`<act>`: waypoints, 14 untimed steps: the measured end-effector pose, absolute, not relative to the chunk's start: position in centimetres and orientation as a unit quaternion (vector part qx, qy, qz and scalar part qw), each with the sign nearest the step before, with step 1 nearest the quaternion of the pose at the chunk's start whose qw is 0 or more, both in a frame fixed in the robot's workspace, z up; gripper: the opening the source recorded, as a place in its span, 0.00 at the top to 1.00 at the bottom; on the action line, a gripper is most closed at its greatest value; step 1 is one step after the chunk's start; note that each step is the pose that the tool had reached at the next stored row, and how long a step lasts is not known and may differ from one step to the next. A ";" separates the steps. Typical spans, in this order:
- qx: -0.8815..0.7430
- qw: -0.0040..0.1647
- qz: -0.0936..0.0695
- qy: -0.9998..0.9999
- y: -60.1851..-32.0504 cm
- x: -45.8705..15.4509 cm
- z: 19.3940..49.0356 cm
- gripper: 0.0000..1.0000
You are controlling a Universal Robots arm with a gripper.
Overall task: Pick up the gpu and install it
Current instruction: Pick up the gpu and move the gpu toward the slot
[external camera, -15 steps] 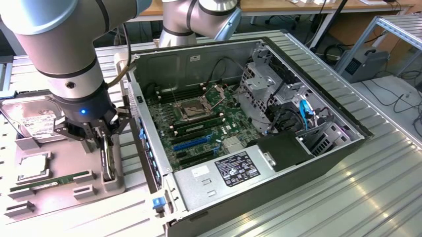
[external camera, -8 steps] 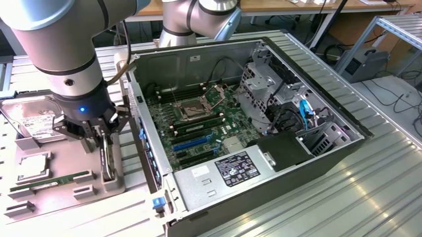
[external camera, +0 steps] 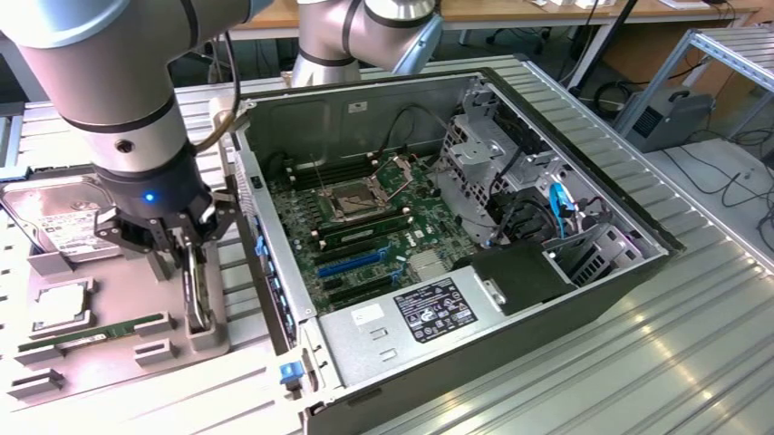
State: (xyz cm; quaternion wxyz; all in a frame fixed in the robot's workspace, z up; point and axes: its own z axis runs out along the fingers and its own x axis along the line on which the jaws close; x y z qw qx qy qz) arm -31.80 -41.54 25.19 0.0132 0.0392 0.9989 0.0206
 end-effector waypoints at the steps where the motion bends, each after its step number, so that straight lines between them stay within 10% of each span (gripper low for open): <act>1: 0.039 0.013 0.021 0.999 -41.5 -31.8 25.3 0.73; 14: 0.039 0.013 0.021 0.999 -41.5 -31.8 26.8 0.73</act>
